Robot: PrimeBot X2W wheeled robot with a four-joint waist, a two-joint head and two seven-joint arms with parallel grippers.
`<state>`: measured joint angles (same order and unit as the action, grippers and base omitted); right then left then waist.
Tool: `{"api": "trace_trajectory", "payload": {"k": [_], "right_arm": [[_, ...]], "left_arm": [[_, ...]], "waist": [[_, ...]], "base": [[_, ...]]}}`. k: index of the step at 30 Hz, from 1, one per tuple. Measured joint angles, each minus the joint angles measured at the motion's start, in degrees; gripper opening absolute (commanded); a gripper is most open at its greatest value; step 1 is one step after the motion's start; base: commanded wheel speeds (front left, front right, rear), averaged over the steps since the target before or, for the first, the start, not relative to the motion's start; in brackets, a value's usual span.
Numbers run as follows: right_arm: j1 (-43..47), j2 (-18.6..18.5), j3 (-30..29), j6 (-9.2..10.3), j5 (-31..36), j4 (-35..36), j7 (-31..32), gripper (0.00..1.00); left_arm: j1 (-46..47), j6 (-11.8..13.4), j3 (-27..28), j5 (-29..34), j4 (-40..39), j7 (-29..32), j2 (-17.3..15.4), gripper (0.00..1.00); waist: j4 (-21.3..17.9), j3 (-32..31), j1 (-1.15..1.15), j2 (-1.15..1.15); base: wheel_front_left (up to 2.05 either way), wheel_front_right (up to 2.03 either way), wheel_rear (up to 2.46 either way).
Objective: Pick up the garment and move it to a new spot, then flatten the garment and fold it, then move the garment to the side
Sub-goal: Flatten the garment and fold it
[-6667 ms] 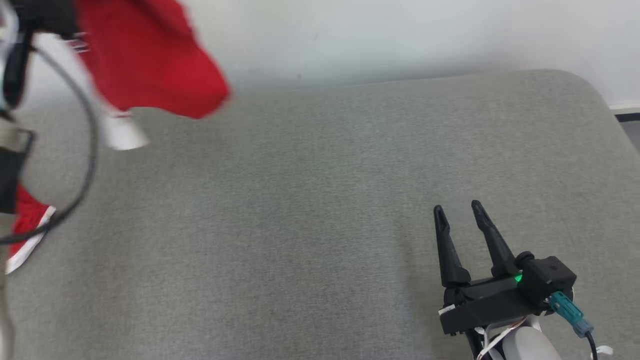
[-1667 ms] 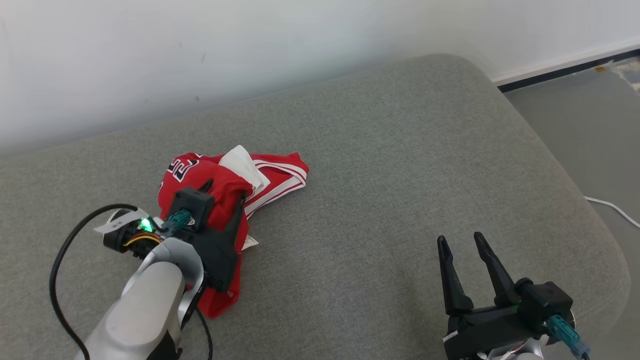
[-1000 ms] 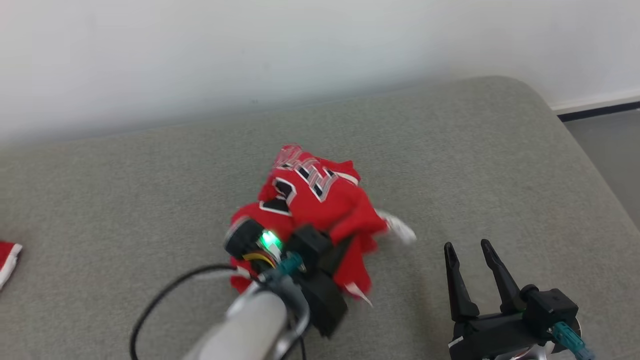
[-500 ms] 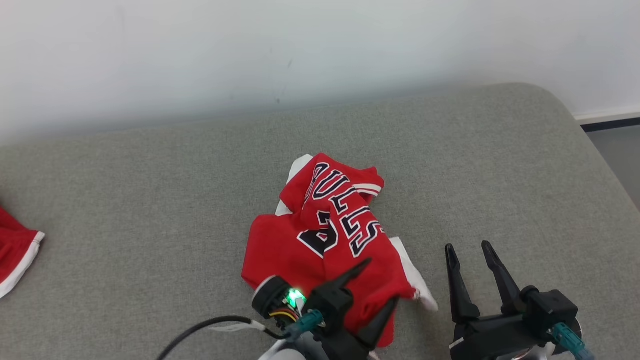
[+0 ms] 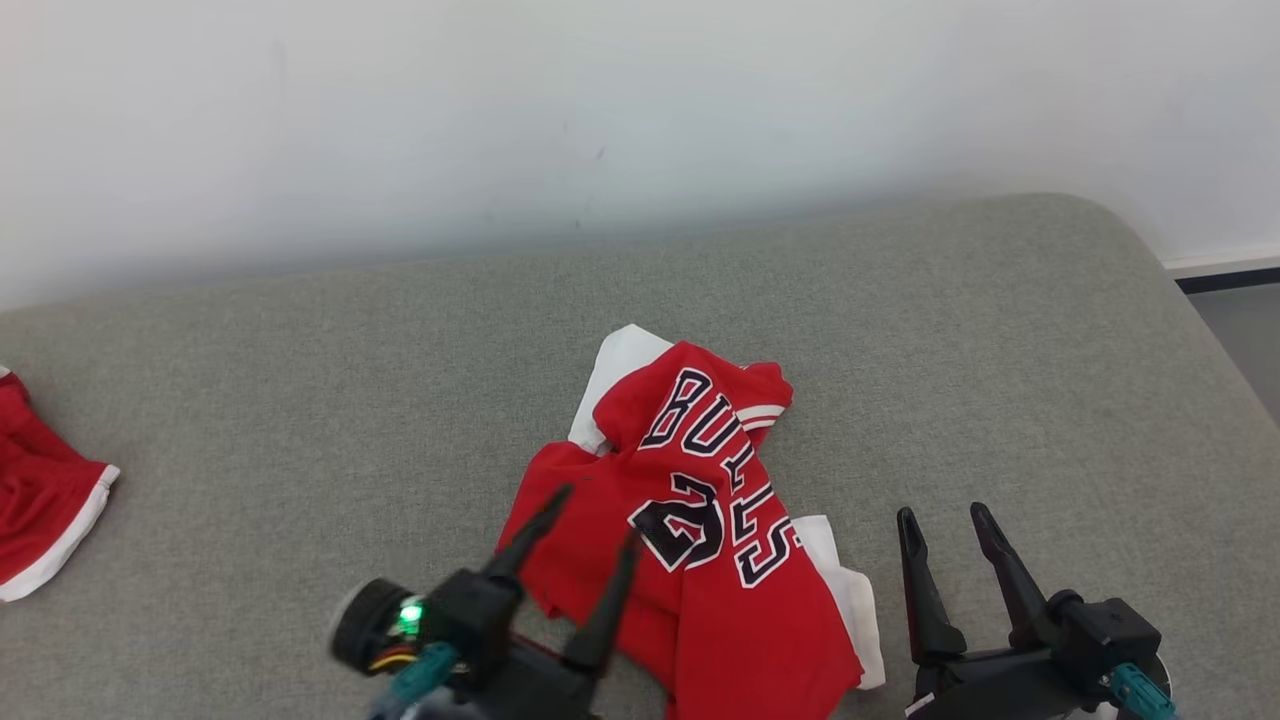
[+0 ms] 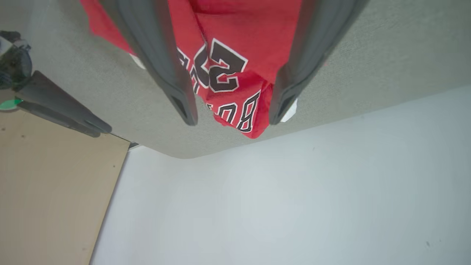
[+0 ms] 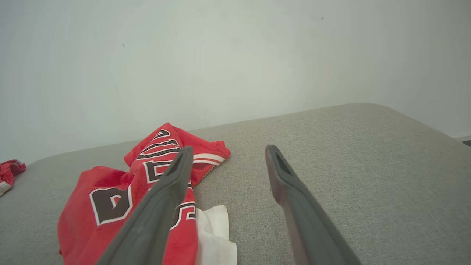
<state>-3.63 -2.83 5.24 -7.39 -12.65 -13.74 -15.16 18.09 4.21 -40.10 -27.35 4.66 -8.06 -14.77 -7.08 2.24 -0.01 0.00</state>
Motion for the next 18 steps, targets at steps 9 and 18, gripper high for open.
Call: {"api": "trace_trajectory", "payload": {"k": [9,18], "right_arm": [[-1.2,0.0,0.4,0.00,0.1,0.1,0.0,1.00],[-2.6,0.0,0.8,0.00,0.3,0.1,0.0,1.00]], "left_arm": [[-4.1,2.8,4.9,-2.2,5.4,-1.4,-4.4,1.00],[-3.4,-0.1,4.7,-4.6,18.4,-2.8,-2.7,1.00]], "waist": [[-1.0,1.6,0.00,0.00],[-3.4,3.3,0.00,0.00]], "base": [[0.00,0.00,0.00],[0.00,0.00,0.00]]}}
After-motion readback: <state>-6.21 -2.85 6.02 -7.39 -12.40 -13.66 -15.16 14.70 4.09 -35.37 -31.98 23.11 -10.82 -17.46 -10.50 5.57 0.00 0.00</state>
